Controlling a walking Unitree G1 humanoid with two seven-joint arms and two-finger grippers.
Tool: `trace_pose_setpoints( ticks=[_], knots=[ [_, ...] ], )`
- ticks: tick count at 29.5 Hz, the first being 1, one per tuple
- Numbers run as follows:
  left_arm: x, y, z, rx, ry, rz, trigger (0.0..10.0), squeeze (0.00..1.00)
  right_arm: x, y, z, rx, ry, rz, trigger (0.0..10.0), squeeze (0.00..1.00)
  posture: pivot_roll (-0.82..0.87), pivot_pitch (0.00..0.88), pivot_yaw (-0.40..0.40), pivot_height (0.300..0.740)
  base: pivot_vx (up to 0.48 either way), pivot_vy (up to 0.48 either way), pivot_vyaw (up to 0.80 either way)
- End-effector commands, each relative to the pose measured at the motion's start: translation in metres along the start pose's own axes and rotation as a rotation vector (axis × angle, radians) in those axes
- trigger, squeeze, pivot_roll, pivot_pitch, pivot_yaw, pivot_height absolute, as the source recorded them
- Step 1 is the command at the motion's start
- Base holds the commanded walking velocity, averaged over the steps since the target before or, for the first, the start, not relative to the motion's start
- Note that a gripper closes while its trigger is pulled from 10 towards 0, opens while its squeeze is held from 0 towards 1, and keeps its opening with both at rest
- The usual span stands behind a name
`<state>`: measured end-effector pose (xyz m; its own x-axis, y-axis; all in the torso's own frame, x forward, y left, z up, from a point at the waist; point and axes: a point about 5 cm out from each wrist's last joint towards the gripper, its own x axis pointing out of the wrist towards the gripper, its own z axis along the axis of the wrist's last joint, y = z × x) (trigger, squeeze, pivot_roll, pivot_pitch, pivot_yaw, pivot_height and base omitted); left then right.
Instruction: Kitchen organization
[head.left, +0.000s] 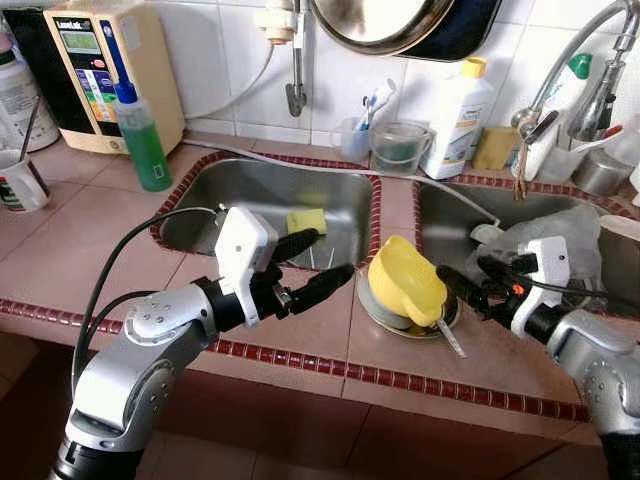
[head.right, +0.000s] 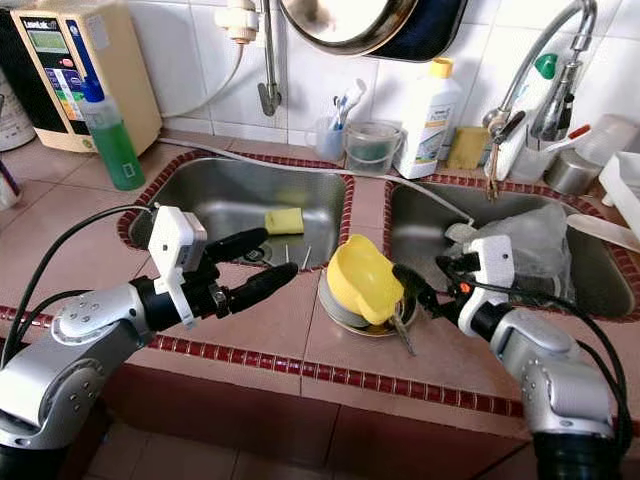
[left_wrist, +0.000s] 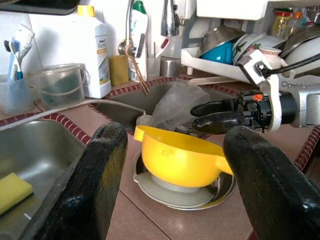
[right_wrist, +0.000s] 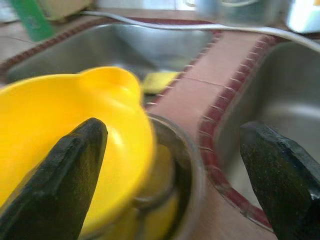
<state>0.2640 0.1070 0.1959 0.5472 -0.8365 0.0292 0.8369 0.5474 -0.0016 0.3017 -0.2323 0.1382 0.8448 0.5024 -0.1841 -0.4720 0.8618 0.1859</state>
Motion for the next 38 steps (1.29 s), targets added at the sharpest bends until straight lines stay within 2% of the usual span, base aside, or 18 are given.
trace_pose_setpoints(
  ticks=[1, 9, 14, 16, 17, 18, 21, 22, 23, 26, 29, 38],
  knots=[
    [0.002, -0.003, 0.006, 0.015, -0.011, -0.009, 10.0, 0.0, 0.005, 0.004, 0.004, -0.002, -0.008, 0.064, 10.0, 0.0, 0.01, 0.0, -0.016, 0.74, 0.0, 0.0, 0.0],
    [0.001, -0.004, 0.006, 0.016, -0.017, -0.002, 10.0, 0.0, 0.016, 0.008, -0.004, 0.045, 0.038, 0.128, 10.0, 0.0, 0.01, 0.0, -0.022, 0.74, 0.0, 0.0, 0.0],
    [0.001, -0.005, 0.007, 0.014, -0.021, 0.002, 10.0, 0.0, 0.019, 0.003, -0.011, 0.065, 0.054, 0.117, 10.0, 0.0, 0.02, 0.0, -0.024, 0.74, 0.0, 0.0, 0.0],
    [0.001, -0.005, 0.007, 0.013, -0.021, 0.001, 10.0, 0.0, 0.019, 0.002, -0.012, 0.083, 0.061, 0.127, 7.3, 0.0, 0.02, 0.0, -0.025, 0.74, 0.0, 0.0, 0.0],
    [0.001, -0.005, 0.007, 0.013, -0.021, 0.001, 10.0, 0.0, 0.019, 0.002, -0.012, 0.085, 0.063, 0.132, 7.3, 0.0, 0.02, 0.0, -0.025, 0.74, 0.0, 0.0, 0.0],
    [0.0, -0.006, 0.007, 0.012, -0.018, -0.002, 10.0, 0.0, 0.02, 0.001, -0.013, 0.1, 0.066, 0.13, 5.2, 0.0, 0.02, 0.0, -0.025, 0.74, 0.0, 0.0, 0.0],
    [-0.002, -0.007, 0.005, 0.017, 0.004, -0.019, 10.0, 0.0, 0.019, -0.001, -0.013, 0.107, 0.063, 0.129, 0.8, 0.0, 0.02, 0.0, -0.025, 0.74, 0.0, 0.0, 0.0],
    [-0.002, -0.008, 0.004, 0.019, 0.012, -0.026, 10.0, 0.0, 0.019, -0.001, -0.013, 0.115, 0.06, 0.132, 0.8, 0.0, 0.02, 0.0, -0.025, 0.74, 0.0, 0.0, 0.0],
    [-0.003, -0.01, 0.003, 0.018, 0.018, -0.035, 10.0, 0.0, 0.019, -0.002, -0.012, 0.12, 0.054, 0.131, 0.2, 0.0, 0.02, 0.0, -0.023, 0.74, 0.0, 0.0, 0.0],
    [-0.004, -0.012, 0.003, 0.012, 0.02, -0.05, 10.0, 0.0, 0.02, -0.005, -0.013, 0.123, 0.06, 0.124, 0.0, 0.0, 0.02, 0.0, -0.02, 0.74, 0.0, 0.0, 0.0],
    [-0.003, -0.015, 0.002, 0.009, 0.028, -0.068, 10.0, 0.0, 0.02, -0.005, -0.011, 0.185, 0.044, 0.133, 0.0, 0.0, 0.02, 0.0, -0.016, 0.74, 0.0, 0.0, 0.0],
    [-0.001, -0.019, 0.001, -0.001, 0.028, -0.084, 10.0, 0.0, 0.019, -0.01, -0.01, 0.221, 0.045, 0.121, 0.0, 0.0, 0.02, 0.0, -0.012, 0.74, 0.0, 0.0, 0.0]
  ],
)
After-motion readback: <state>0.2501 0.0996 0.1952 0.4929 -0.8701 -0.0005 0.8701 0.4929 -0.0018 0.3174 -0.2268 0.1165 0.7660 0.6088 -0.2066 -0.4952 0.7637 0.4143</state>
